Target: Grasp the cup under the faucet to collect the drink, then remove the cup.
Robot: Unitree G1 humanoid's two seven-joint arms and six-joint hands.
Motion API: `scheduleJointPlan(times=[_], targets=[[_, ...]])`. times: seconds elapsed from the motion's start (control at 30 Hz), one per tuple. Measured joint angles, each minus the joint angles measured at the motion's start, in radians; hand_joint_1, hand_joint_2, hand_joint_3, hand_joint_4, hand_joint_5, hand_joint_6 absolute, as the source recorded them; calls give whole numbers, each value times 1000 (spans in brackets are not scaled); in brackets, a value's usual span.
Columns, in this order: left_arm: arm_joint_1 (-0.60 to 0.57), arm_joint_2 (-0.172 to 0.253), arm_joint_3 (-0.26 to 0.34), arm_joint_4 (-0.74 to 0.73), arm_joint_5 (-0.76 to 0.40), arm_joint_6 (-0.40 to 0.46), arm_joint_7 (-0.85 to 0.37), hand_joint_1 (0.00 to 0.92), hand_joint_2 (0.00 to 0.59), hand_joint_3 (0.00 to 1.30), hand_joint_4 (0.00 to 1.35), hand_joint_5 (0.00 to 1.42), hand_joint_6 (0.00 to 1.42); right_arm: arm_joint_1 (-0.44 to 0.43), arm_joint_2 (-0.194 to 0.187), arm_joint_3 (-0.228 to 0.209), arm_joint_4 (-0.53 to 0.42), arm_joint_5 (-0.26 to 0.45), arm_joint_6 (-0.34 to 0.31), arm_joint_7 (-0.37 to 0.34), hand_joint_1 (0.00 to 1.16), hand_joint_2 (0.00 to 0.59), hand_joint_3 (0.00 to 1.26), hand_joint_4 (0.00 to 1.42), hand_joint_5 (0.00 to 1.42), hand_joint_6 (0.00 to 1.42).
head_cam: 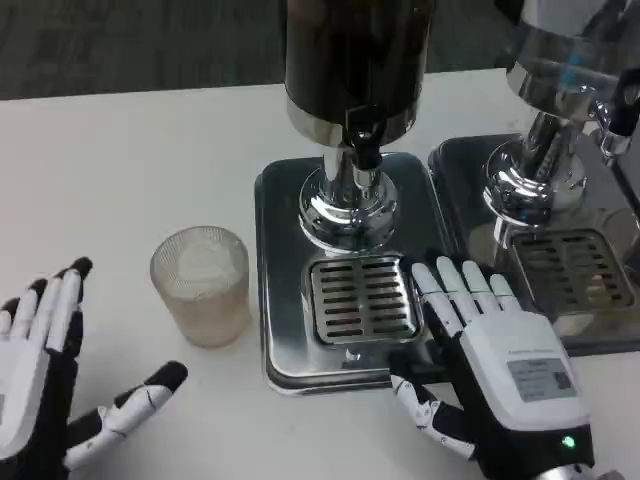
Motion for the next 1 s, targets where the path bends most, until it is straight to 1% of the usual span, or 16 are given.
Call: scheduleJointPlan(times=[0.03, 0.13, 0.23, 0.3, 0.37, 0.4, 0.53, 0.7, 0.87, 1.0], targets=[[-19, 6, 9, 14, -7, -2, 1, 0, 54, 0, 0, 0, 0, 1, 9, 2, 0, -1, 6, 0, 391, 497, 62, 0, 0, 17], [-65, 13, 26, 55, -27, -14, 6, 0, 25, 0, 0, 0, 0, 2, 21, 8, 1, -8, 18, -3, 392, 497, 63, 0, 0, 17], [-128, 17, 29, 126, -63, -38, 11, 0, 1, 0, 0, 0, 0, 6, 31, 13, 1, -18, 29, -9, 394, 497, 63, 0, 0, 19], [-174, 17, 29, 198, -94, -70, 23, 0, 0, 0, 0, 0, 0, 11, 39, 15, 1, -23, 35, -13, 394, 497, 67, 0, 0, 23], [-219, 15, 26, 282, -125, -128, 39, 0, 0, 0, 0, 0, 0, 18, 42, 15, 1, -23, 40, -15, 396, 497, 77, 0, 0, 29], [-251, 14, 22, 339, -137, -156, 43, 0, 0, 0, 0, 0, 0, 20, 42, 16, 1, -23, 42, -15, 396, 497, 80, 0, 0, 30], [-313, 14, -2, 472, -162, -219, 45, 0, 0, 0, 0, 0, 0, 22, 44, 21, 1, -27, 46, -15, 397, 497, 82, 0, 0, 32], [-344, 15, -21, 577, -168, -287, 47, 0, 0, 0, 0, 0, 0, 28, 50, 26, 1, -28, 57, -16, 400, 496, 93, 0, 0, 45], [-384, 18, -50, 689, -193, -331, 39, 0, 0, 0, 0, 0, 0, 30, 51, 31, 0, -30, 65, -16, 411, 488, 105, 0, 0, 48], [-423, 22, -74, 753, -197, -361, 32, 0, 0, 0, 0, 0, 0, 30, 52, 34, 0, -30, 68, -16, 427, 480, 150, 0, 0, 61]])
